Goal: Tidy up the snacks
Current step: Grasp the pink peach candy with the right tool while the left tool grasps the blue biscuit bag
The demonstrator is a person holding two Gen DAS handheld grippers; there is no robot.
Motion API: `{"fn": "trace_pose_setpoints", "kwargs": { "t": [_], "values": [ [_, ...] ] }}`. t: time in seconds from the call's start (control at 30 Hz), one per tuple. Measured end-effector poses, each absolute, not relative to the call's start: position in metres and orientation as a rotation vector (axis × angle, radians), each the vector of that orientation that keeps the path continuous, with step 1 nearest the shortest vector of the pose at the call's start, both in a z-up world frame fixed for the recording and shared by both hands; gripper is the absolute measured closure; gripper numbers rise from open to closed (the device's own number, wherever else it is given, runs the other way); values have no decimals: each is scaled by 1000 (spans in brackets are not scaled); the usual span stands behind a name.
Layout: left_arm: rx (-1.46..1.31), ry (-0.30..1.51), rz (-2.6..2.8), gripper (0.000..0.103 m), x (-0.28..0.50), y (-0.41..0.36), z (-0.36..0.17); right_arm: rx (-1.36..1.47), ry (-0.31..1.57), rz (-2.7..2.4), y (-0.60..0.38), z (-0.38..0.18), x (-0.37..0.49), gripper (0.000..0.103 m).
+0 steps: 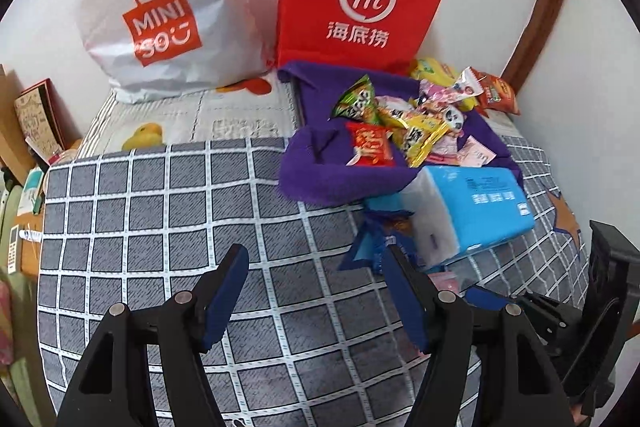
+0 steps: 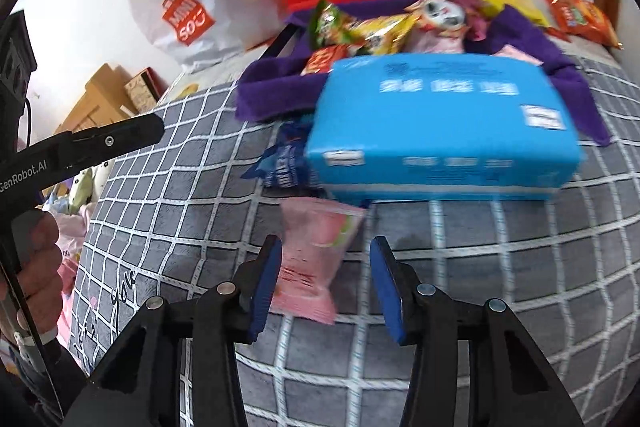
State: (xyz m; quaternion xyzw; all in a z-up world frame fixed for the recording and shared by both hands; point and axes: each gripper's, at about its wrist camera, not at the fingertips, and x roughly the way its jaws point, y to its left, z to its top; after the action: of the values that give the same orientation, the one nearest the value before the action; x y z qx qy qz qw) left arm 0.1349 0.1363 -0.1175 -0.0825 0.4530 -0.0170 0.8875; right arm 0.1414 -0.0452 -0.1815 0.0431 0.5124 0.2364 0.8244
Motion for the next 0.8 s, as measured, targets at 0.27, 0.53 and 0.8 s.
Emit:
{"fn": "trace_pose_setpoints", "kwargs": {
  "t": [0.27, 0.53, 0.8],
  "values": [
    [-189, 980, -25, 37, 139, 140, -132, -19, 1047, 481, -14, -194, 135, 53],
    [-186, 999, -20, 37, 145, 134, -136, -184, 963, 428, -4, -196, 119, 61],
    [-192, 1048, -32, 37, 156, 123, -154, -242, 867, 427, -39, -175, 100, 62]
  ]
}}
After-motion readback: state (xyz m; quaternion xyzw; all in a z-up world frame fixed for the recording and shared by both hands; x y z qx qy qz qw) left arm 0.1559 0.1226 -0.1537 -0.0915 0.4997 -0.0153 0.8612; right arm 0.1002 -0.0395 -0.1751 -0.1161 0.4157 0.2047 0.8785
